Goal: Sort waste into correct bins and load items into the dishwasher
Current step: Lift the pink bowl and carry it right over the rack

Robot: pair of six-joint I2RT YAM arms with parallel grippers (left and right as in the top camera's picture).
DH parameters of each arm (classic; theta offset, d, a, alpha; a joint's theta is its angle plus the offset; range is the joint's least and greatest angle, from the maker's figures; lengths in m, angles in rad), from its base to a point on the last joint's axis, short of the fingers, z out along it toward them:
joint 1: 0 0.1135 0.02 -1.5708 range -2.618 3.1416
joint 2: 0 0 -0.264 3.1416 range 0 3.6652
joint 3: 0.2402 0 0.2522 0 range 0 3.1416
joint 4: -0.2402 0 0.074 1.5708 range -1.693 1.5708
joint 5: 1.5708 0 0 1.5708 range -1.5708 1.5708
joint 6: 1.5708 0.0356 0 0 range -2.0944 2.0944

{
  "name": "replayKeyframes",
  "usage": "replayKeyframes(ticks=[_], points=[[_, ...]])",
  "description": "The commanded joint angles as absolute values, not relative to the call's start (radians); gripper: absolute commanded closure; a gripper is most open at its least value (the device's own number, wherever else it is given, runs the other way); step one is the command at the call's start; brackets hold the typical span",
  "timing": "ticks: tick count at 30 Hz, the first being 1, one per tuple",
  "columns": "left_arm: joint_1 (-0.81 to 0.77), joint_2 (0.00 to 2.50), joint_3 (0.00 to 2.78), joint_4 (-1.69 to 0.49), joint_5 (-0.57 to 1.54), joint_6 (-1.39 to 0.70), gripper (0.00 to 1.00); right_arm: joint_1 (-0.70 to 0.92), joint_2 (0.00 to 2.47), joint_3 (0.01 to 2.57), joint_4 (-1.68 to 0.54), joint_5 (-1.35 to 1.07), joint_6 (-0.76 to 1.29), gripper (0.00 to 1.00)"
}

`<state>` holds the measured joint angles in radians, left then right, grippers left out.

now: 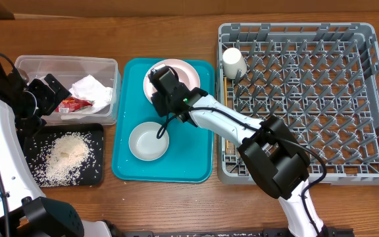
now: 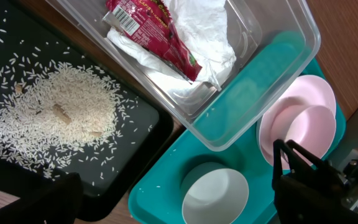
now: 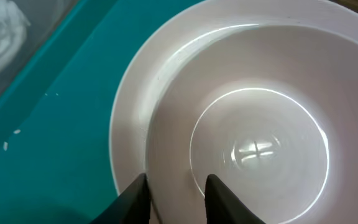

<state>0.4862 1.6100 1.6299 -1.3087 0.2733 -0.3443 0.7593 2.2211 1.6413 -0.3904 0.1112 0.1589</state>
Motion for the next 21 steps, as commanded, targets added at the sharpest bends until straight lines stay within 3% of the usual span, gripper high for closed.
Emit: replayKeyframes(ticks=[1,6,9,16,21], points=[[0.490,1.602,1.650,-1.304,0.270,-0.355,0.00,0.756,2.223,1.637,-0.406,0.192,0.148,0.73],[0.490,1.602,1.650,-1.304,0.270,-0.355,0.00,0.756,2.222,1.637,-0.401,0.194,0.149,0.83],[0.490,1.602,1.650,-1.304,0.270,-0.355,0.00,0.756,2.212,1.641,-0.386,0.194,0.149,0.96],[0.490,1.602,1.650,-1.304,0.270,-0.355,0.00,0.756,2.056,1.688,-0.471,0.183,0.149,0.96],[0.490,1.602,1.650,-1.304,0.270,-0.355,0.00,0.725,1.804,1.689,-0.608,-0.012,0.183,0.96]])
